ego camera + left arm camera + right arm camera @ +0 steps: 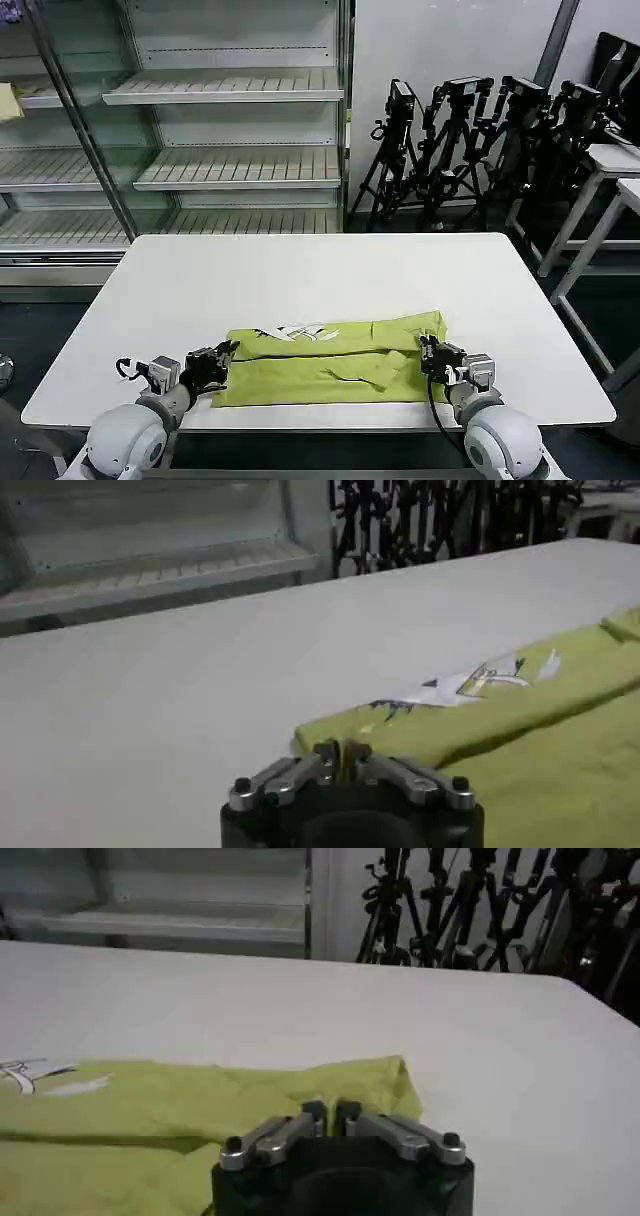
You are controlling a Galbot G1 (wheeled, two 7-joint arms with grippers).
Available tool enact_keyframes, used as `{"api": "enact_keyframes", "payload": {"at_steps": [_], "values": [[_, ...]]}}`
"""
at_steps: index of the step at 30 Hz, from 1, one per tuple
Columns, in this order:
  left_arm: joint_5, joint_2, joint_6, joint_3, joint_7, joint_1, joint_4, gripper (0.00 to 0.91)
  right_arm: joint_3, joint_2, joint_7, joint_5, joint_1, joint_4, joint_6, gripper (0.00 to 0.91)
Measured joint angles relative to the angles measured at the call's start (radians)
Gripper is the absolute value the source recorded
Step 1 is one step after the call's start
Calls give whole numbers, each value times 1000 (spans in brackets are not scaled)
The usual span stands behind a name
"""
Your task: Fold and organize the clothes.
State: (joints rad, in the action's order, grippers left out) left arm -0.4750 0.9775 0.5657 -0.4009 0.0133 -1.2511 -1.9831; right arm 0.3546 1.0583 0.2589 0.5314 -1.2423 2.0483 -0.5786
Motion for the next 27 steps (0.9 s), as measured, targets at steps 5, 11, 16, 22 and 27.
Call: {"api": "enact_keyframes", "payload": {"at_steps": [5,11,16,22,27], "values": [[-23,11,-13,2,-63,-9,-33,907,35,3,-8,-14,-37,39,1,907],[-133,32,-14,26,-232,-21,-55,907,80,12,-10,-27,-101,111,5,907],[-201,47,-12,38,-335,-44,-65,10,112,21,-11,-34,-154,158,9,907],[-241,68,-16,57,-394,-67,-64,10,127,31,-10,-46,-190,188,10,907],[-256,85,-21,67,-415,-74,-62,10,132,33,-11,-51,-204,199,10,907]]}}
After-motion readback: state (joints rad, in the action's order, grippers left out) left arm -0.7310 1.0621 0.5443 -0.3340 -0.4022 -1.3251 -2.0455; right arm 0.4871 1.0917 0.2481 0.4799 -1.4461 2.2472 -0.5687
